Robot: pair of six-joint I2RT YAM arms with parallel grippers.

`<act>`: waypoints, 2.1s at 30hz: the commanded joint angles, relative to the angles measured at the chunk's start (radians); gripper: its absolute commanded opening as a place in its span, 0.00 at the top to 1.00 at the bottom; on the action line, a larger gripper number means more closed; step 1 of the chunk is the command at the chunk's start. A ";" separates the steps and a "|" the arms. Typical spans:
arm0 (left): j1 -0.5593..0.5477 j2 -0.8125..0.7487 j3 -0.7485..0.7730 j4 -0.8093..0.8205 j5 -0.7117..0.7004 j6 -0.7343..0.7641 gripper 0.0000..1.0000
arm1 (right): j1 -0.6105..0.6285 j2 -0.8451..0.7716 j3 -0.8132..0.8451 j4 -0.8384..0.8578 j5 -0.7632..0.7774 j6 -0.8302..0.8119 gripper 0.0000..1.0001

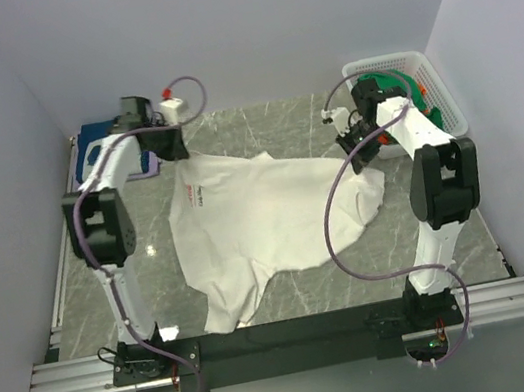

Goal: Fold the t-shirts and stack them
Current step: Flatten the tshirt out

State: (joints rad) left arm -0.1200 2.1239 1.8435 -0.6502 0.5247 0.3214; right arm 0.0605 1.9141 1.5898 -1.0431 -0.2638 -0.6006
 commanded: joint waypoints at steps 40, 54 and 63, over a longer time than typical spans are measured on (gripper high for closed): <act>-0.240 0.019 -0.128 0.144 -0.118 -0.189 0.36 | -0.149 -0.159 -0.307 -0.031 -0.124 0.005 0.25; -0.282 0.067 -0.168 0.117 -0.138 -0.232 0.99 | -0.148 -0.110 -0.356 -0.018 -0.115 0.025 0.26; 0.004 -0.174 -0.064 0.043 -0.062 -0.183 0.99 | -0.146 -0.112 -0.298 -0.121 -0.221 -0.070 1.00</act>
State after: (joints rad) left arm -0.2256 2.1201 1.6798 -0.5827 0.4225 0.1127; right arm -0.0895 1.8065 1.2346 -1.1042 -0.4164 -0.6315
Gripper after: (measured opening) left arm 0.012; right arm 0.070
